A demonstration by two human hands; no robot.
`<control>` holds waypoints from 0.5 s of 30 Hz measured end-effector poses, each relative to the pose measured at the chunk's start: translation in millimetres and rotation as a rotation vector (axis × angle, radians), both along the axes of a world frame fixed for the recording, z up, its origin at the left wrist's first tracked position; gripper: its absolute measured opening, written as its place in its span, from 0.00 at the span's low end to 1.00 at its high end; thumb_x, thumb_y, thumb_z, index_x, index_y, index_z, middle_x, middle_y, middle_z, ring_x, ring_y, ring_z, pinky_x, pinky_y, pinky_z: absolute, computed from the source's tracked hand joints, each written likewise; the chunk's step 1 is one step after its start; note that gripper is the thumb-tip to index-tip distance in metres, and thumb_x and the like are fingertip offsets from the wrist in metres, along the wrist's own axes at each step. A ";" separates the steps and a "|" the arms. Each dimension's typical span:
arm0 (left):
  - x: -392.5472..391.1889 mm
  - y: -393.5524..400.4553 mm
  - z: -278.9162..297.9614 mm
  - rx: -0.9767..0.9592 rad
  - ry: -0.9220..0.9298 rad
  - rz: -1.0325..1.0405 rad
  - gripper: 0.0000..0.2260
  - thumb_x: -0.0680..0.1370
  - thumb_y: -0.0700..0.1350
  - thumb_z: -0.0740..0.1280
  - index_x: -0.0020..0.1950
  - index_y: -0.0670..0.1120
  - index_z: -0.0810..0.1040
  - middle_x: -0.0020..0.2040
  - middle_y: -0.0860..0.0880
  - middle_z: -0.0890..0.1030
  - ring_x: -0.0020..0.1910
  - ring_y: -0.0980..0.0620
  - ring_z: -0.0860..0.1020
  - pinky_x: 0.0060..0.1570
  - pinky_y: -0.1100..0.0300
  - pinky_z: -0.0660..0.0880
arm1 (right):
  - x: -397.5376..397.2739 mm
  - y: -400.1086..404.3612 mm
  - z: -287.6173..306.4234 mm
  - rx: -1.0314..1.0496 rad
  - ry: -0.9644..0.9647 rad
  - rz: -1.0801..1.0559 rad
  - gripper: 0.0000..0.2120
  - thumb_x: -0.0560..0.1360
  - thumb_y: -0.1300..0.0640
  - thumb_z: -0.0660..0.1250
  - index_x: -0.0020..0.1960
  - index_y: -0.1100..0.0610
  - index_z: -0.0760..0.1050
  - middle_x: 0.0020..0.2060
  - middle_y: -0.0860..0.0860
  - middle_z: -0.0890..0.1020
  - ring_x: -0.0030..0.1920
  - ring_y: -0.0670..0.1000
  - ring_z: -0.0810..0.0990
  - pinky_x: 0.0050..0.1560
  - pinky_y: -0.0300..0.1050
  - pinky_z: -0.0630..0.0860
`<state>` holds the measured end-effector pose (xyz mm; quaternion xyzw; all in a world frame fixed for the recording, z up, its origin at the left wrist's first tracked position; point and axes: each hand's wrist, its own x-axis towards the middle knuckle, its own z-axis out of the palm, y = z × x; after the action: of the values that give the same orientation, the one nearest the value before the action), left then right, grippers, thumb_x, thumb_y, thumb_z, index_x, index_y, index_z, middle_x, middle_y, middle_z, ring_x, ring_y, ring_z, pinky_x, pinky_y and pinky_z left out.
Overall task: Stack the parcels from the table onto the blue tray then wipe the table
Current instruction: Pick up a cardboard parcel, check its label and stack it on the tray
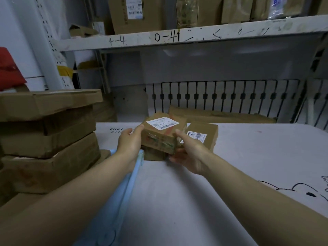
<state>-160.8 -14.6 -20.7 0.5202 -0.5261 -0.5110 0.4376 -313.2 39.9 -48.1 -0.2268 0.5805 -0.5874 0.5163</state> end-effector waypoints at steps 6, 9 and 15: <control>-10.4 -6.0 -3.8 0.082 0.081 -0.023 0.10 0.80 0.51 0.63 0.43 0.47 0.77 0.36 0.50 0.77 0.33 0.53 0.73 0.32 0.62 0.70 | 1.5 -18.0 -1.1 -0.028 -0.071 -0.023 0.14 0.77 0.48 0.68 0.57 0.56 0.76 0.52 0.58 0.84 0.53 0.57 0.83 0.39 0.49 0.81; -8.6 -3.4 -5.5 0.116 0.092 -0.038 0.11 0.79 0.51 0.65 0.48 0.44 0.79 0.36 0.47 0.79 0.31 0.51 0.74 0.33 0.61 0.70 | -6.3 -7.8 -0.7 -0.033 -0.052 -0.033 0.12 0.76 0.50 0.67 0.54 0.57 0.77 0.46 0.56 0.84 0.45 0.56 0.83 0.39 0.48 0.80; -18.5 26.1 -8.6 0.198 0.147 -0.214 0.13 0.79 0.51 0.66 0.59 0.46 0.81 0.49 0.47 0.87 0.45 0.49 0.85 0.41 0.57 0.81 | -38.0 52.6 -0.6 -0.052 0.062 -0.088 0.09 0.76 0.52 0.63 0.48 0.57 0.78 0.30 0.52 0.82 0.38 0.55 0.79 0.41 0.51 0.77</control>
<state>-179.3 11.4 -29.3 0.4627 -0.4922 -0.6408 0.3647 -351.2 92.5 -48.7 -0.2325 0.5899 -0.6172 0.4659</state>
